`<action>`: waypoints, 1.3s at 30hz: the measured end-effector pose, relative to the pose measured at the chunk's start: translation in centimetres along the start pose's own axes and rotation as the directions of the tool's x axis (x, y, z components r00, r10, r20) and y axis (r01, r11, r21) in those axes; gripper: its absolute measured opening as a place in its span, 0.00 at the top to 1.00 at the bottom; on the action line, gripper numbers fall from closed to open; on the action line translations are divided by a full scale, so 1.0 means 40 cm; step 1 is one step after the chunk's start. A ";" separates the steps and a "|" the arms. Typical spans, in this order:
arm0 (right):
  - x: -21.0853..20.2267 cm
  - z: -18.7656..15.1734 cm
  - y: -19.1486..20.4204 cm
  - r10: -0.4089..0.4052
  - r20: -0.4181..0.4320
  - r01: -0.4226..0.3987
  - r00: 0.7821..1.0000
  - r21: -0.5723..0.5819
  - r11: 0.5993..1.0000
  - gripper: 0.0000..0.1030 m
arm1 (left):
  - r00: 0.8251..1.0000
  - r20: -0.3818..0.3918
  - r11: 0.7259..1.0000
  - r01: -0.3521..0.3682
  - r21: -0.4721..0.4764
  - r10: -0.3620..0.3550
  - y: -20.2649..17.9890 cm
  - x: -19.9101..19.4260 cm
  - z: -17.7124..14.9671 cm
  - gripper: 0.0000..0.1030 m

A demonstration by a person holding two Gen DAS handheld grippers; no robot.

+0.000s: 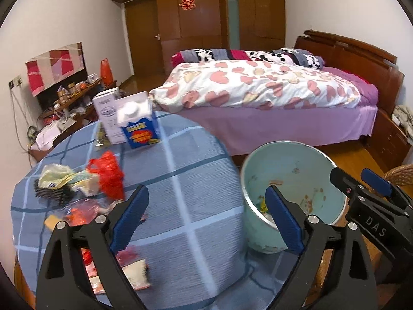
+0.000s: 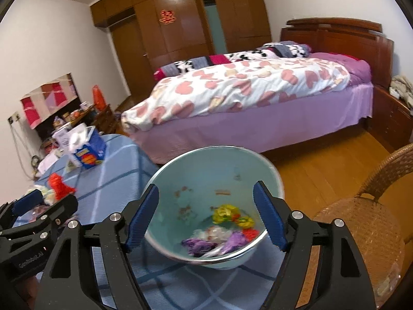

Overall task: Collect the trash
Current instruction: 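Return both open tools to the table over the remaining trash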

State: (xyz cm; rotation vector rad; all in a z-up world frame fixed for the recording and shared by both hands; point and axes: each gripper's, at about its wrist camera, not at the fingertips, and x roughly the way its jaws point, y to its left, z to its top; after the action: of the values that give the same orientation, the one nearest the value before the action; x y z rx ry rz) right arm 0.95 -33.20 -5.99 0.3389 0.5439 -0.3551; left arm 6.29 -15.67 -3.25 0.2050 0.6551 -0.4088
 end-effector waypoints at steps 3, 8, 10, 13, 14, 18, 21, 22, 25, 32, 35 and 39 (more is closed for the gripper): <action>-0.011 -0.005 0.044 0.035 -0.004 -0.035 0.999 -0.021 0.999 0.27 | 1.000 0.004 1.000 -0.017 -0.015 0.017 0.047 -0.026 -0.020 0.12; -0.017 -0.026 0.117 0.102 -0.033 -0.104 0.994 -0.046 0.994 0.27 | 0.999 -0.015 0.998 -0.045 -0.050 0.045 0.132 -0.051 -0.052 0.11; -0.018 -0.037 0.154 0.128 -0.048 -0.131 0.991 -0.075 0.988 0.27 | 0.998 -0.018 0.996 -0.054 -0.066 0.053 0.174 -0.064 -0.069 0.10; -0.016 -0.051 0.203 0.160 -0.067 -0.167 0.985 -0.108 0.980 0.28 | 0.995 -0.025 0.991 -0.098 -0.088 0.096 0.247 -0.087 -0.096 0.09; -0.013 -0.053 0.215 0.167 -0.073 -0.175 0.983 -0.115 0.978 0.28 | 0.994 -0.027 0.989 -0.108 -0.098 0.106 0.266 -0.093 -0.101 0.09; -0.003 -0.072 0.260 0.201 -0.105 -0.215 0.974 -0.136 0.967 0.28 | 0.987 -0.038 0.978 -0.160 -0.133 0.156 0.358 -0.119 -0.134 0.09; 0.001 -0.084 0.292 0.219 -0.120 -0.237 0.968 -0.159 0.959 0.28 | 0.978 -0.057 0.965 -0.208 -0.163 0.201 0.433 -0.132 -0.162 0.09; 0.002 -0.088 0.301 0.226 -0.126 -0.245 0.966 -0.165 0.955 0.28 | 0.976 -0.062 0.962 -0.216 -0.168 0.208 0.446 -0.134 -0.168 0.09; 0.008 -0.096 0.325 0.247 -0.145 -0.271 0.958 -0.179 0.946 0.28 | 0.969 -0.082 0.953 -0.244 -0.179 0.233 0.496 -0.139 -0.191 0.09; 0.018 -0.116 0.406 0.311 -0.193 -0.352 0.931 -0.241 0.904 0.31 | 0.965 -0.103 0.950 -0.257 -0.178 0.242 0.556 -0.152 -0.236 0.09; 0.034 -0.127 0.461 0.345 -0.238 -0.403 0.908 -0.272 0.874 0.34 | 0.967 -0.109 0.953 -0.246 -0.177 0.229 0.576 -0.155 -0.251 0.09; 0.051 -0.149 0.550 0.388 -0.299 -0.476 0.872 -0.332 0.815 0.35 | 0.968 -0.114 0.957 -0.239 -0.164 0.222 0.589 -0.155 -0.264 0.09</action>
State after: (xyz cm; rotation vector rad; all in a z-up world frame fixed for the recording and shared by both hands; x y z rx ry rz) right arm 9.03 -11.83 -7.15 0.0987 0.7196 0.2470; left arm 6.19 10.71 -6.22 0.1302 0.7479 -0.1153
